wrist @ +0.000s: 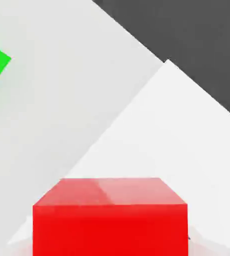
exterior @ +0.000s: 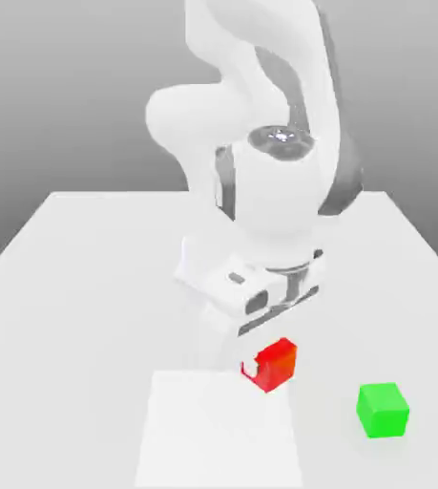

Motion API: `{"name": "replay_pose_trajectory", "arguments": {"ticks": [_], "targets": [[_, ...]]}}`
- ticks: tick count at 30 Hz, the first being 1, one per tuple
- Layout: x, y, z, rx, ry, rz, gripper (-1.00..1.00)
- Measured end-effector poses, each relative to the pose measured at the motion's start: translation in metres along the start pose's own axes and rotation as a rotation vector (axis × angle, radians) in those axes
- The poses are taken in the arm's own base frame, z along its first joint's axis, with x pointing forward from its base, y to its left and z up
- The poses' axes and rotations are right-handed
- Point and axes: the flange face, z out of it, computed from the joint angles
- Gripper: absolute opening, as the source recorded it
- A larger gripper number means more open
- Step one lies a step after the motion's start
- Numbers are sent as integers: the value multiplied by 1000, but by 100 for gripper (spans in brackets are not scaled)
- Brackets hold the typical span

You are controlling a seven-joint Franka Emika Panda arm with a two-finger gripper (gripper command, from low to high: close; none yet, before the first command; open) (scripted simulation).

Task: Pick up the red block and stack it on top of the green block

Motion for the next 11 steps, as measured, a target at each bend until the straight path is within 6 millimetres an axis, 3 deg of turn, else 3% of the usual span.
{"name": "replay_pose_trajectory", "arguments": {"ticks": [2,7,8,11], "targets": [[0,-57,-8,2,0,-104,-100],[5,-66,40,3,-1,-108,-100],[5,-66,47,3,-1,-108,100],[5,-66,47,3,-1,-108,100]]}}
